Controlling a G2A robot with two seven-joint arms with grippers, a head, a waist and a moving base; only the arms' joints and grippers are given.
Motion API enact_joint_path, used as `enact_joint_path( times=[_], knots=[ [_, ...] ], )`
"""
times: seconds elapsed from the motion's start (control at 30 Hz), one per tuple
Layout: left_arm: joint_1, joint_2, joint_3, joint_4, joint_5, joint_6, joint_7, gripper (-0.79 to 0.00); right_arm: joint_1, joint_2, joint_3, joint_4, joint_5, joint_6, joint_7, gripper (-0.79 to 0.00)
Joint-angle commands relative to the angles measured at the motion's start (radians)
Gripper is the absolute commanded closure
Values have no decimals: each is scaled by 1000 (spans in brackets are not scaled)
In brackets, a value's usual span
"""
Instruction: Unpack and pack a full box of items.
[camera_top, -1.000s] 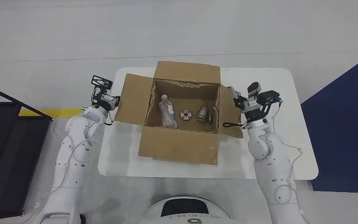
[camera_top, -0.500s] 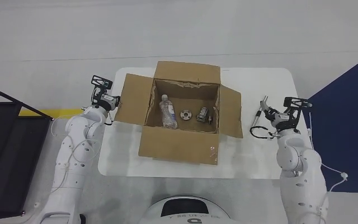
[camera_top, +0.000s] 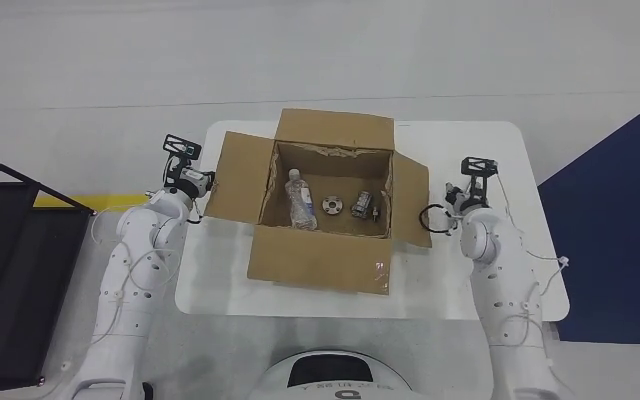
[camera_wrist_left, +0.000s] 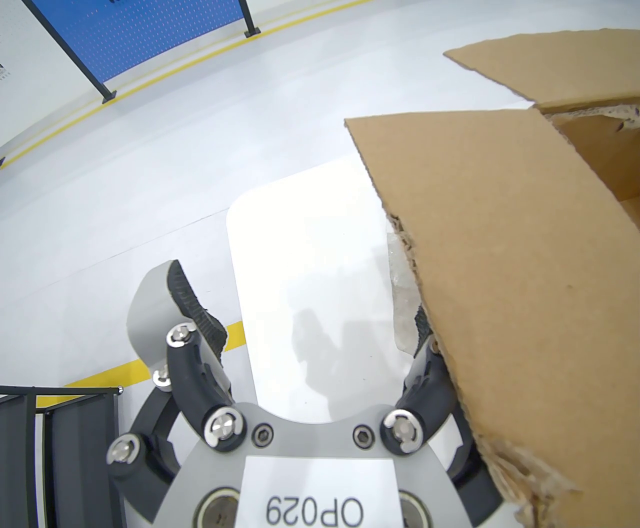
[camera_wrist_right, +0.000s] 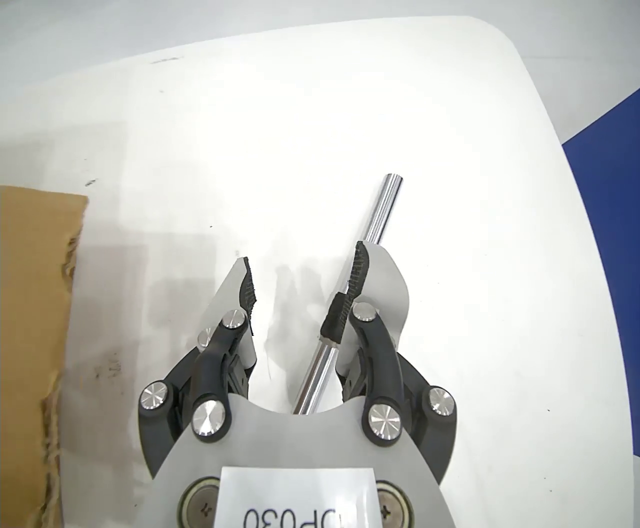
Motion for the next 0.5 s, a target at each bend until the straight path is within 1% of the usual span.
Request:
enact_joint_path(
  times=[0.0, 0.03, 0.1, 0.2, 0.4, 0.47],
  knots=[
    [0, 0, 0, 0, 0, 0, 0, -785, 7, 0, -1, 19, 6, 3, -9, -505],
    [0, 0, 0, 0, 0, 0, 0, -785, 3, 1, 4, 17, 8, 6, -14, -499],
    [0, 0, 0, 0, 0, 0, 0, -785, -10, 2, 16, 8, 15, 17, -22, -517],
    [0, 0, 0, 0, 0, 0, 0, -785, -28, 5, 29, -2, 16, 26, -26, -520],
    [0, 0, 0, 0, 0, 0, 0, -785, -19, 7, 24, 33, 23, 23, -8, -385],
    [0, 0, 0, 0, 0, 0, 0, -785, -12, 6, 18, 47, 27, 20, -7, -366]
  ],
)
